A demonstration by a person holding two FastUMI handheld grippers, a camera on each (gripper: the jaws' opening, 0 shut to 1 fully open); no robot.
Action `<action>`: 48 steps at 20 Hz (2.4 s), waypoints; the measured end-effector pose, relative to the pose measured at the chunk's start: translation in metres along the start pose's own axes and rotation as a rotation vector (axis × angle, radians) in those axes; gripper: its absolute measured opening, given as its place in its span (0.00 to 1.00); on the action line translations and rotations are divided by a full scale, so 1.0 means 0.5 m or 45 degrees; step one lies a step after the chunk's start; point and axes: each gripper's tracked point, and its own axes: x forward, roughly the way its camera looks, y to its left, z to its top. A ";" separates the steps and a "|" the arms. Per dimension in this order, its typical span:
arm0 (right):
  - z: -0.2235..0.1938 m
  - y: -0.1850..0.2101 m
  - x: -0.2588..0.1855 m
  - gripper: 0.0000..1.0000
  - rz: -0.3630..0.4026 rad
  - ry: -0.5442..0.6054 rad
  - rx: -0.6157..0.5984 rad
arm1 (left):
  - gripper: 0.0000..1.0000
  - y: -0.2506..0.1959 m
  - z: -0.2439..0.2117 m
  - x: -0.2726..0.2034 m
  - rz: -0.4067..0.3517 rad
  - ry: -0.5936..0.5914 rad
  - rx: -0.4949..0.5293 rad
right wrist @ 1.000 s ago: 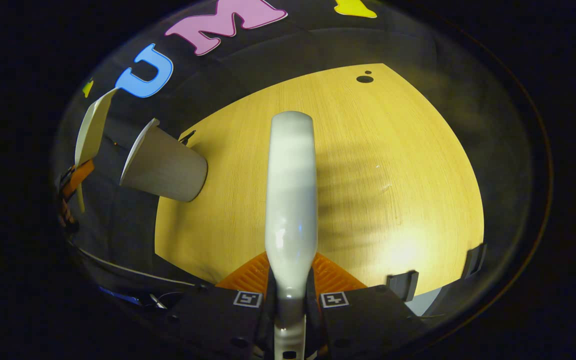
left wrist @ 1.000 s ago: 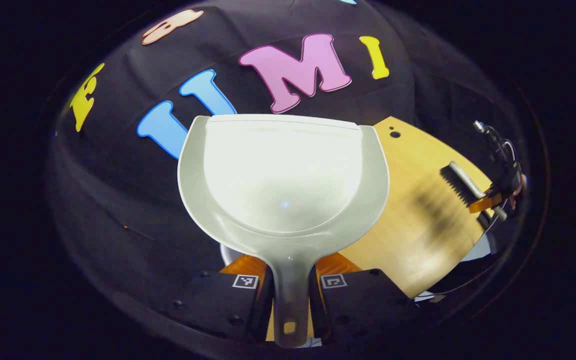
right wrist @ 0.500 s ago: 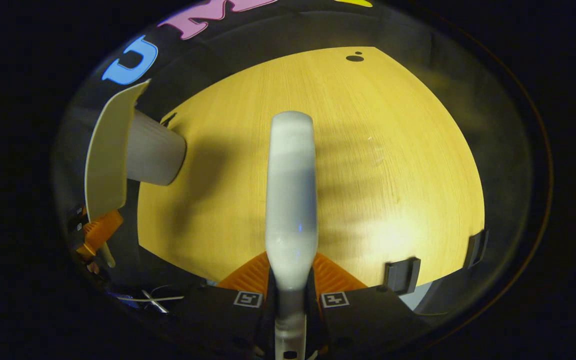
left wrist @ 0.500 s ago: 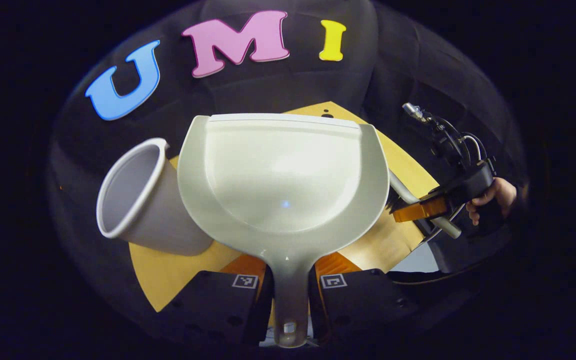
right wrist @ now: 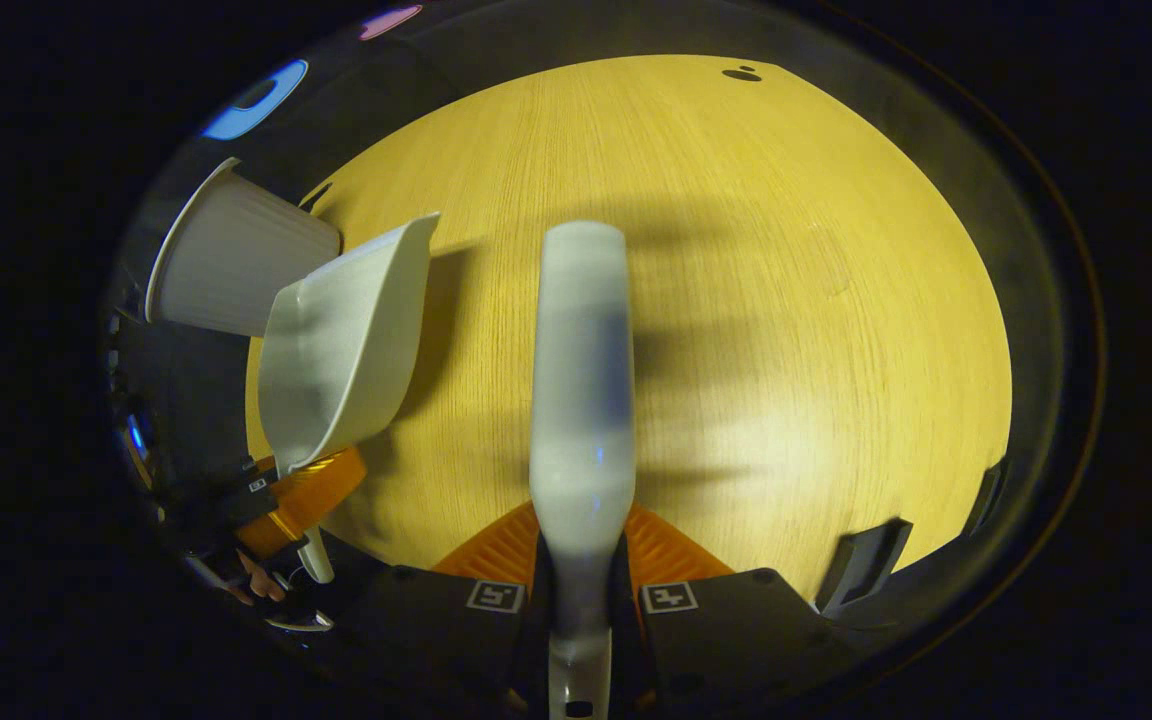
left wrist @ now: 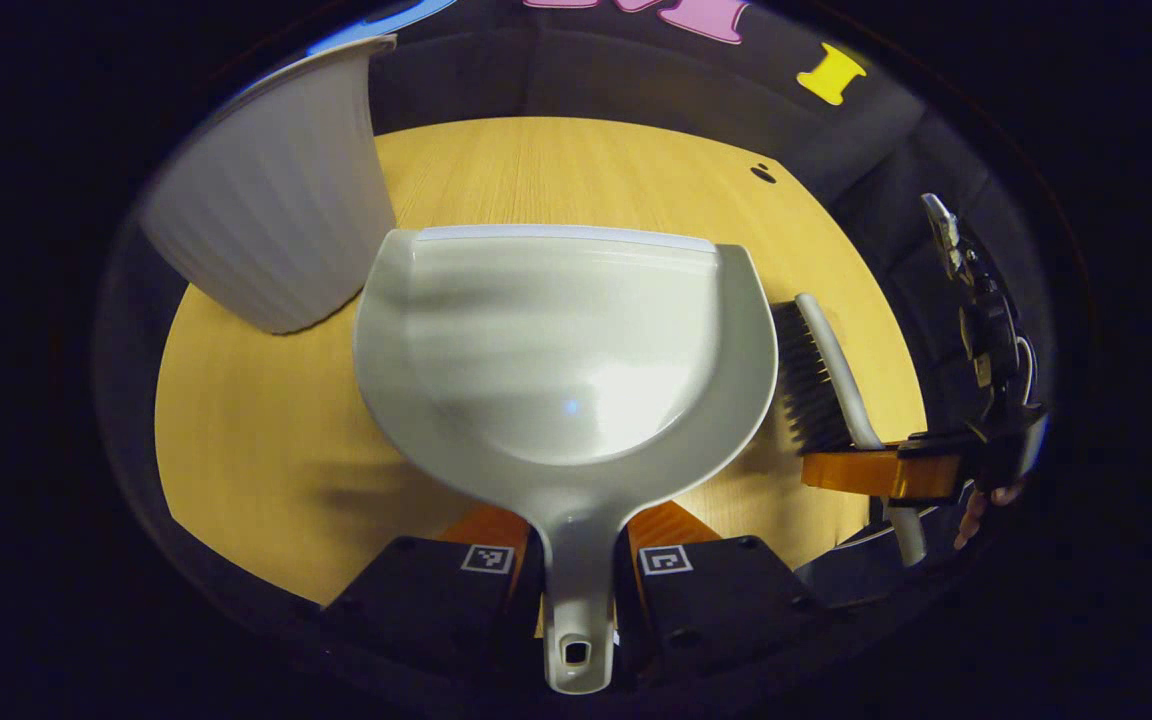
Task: Pick up the small broom and dustpan from the desktop, sweep the trash into the dustpan with the broom, and then empty the trash into the garbage bin.
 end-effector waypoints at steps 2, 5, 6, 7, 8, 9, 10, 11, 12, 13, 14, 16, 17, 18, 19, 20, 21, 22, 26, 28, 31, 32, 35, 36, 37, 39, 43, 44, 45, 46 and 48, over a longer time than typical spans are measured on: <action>0.007 0.018 0.011 0.32 0.001 0.023 -0.016 | 0.30 -0.002 0.000 0.004 0.013 0.032 -0.020; 0.024 0.029 0.033 0.28 0.014 0.050 -0.026 | 0.30 -0.001 -0.002 0.005 0.026 0.087 -0.053; 0.030 0.028 0.041 0.32 0.009 0.053 -0.035 | 0.29 -0.001 -0.002 0.005 0.035 0.103 -0.058; 0.035 0.025 0.050 0.28 0.006 0.070 -0.044 | 0.30 0.001 -0.004 0.004 0.052 0.132 -0.066; 0.037 0.026 0.058 0.28 0.006 0.101 -0.052 | 0.29 0.000 -0.005 0.002 0.069 0.166 -0.084; 0.039 0.026 0.063 0.28 0.004 0.121 -0.057 | 0.30 0.000 -0.005 0.003 0.072 0.186 -0.104; 0.042 0.024 0.066 0.28 -0.001 0.131 -0.066 | 0.30 0.000 -0.008 0.001 0.065 0.188 -0.119; 0.038 0.024 0.066 0.24 -0.011 0.136 -0.079 | 0.29 0.001 -0.011 -0.003 0.070 0.195 -0.117; 0.037 0.022 0.066 0.28 -0.023 0.138 -0.088 | 0.30 0.002 -0.014 -0.002 0.078 0.210 -0.101; 0.038 0.021 0.064 0.28 -0.029 0.137 -0.091 | 0.30 0.002 -0.012 0.000 0.079 0.217 -0.090; 0.040 0.027 0.058 0.30 -0.030 0.127 -0.086 | 0.30 0.004 -0.013 -0.002 0.083 0.228 -0.084; 0.048 0.040 0.039 0.29 -0.005 0.095 -0.068 | 0.30 0.003 -0.013 -0.007 0.074 0.236 -0.087; 0.053 0.047 0.029 0.39 0.010 0.081 -0.061 | 0.31 0.001 -0.014 -0.013 0.065 0.243 -0.090; 0.060 0.055 0.016 0.54 0.022 0.057 -0.065 | 0.31 0.001 -0.014 -0.017 0.058 0.235 -0.085; 0.069 0.059 0.003 0.61 0.024 0.026 -0.079 | 0.31 0.002 -0.010 -0.031 0.055 0.222 -0.069; 0.075 0.064 -0.013 0.66 0.030 -0.004 -0.094 | 0.37 0.004 -0.008 -0.042 0.064 0.209 -0.046; 0.086 0.067 -0.030 0.71 0.033 -0.034 -0.104 | 0.59 0.005 -0.005 -0.054 0.065 0.190 -0.025; 0.088 0.074 -0.047 0.71 0.038 -0.064 -0.106 | 0.81 -0.001 -0.003 -0.075 0.057 0.174 -0.015; 0.097 0.100 -0.139 0.81 0.074 -0.193 -0.046 | 0.82 -0.033 -0.003 -0.181 -0.036 0.102 -0.009; 0.108 0.103 -0.204 0.92 0.048 -0.321 -0.048 | 0.82 -0.042 0.004 -0.258 -0.077 0.022 -0.011; 0.129 0.131 -0.320 0.96 0.019 -0.585 -0.054 | 0.79 -0.056 0.032 -0.378 -0.148 -0.168 -0.017; 0.135 0.140 -0.366 0.88 -0.008 -0.688 -0.083 | 0.80 -0.060 0.046 -0.422 -0.180 -0.266 -0.009; 0.175 0.193 -0.499 0.97 -0.098 -1.055 -0.227 | 0.79 -0.071 0.107 -0.535 -0.237 -0.653 0.092; 0.188 0.224 -0.554 0.97 -0.103 -1.188 -0.251 | 0.79 -0.071 0.127 -0.562 -0.245 -0.784 0.125; 0.199 0.248 -0.595 0.97 -0.093 -1.316 -0.254 | 0.79 -0.074 0.145 -0.593 -0.260 -0.915 0.162; 0.208 0.277 -0.656 0.96 -0.059 -1.526 -0.248 | 0.79 -0.070 0.169 -0.657 -0.268 -1.154 0.232; 0.197 0.281 -0.685 0.96 -0.051 -1.602 -0.211 | 0.76 -0.067 0.160 -0.705 -0.166 -1.398 0.318; 0.195 0.277 -0.702 0.96 -0.026 -1.618 -0.198 | 0.77 -0.069 0.163 -0.717 -0.162 -1.420 0.312; 0.194 0.273 -0.719 0.96 -0.002 -1.644 -0.186 | 0.77 -0.068 0.164 -0.728 -0.158 -1.444 0.291; 0.187 0.270 -0.737 0.96 0.018 -1.676 -0.185 | 0.76 -0.062 0.164 -0.736 -0.149 -1.473 0.264; 0.184 0.254 -0.758 0.96 0.042 -1.719 -0.212 | 0.76 -0.062 0.166 -0.739 -0.109 -1.537 0.214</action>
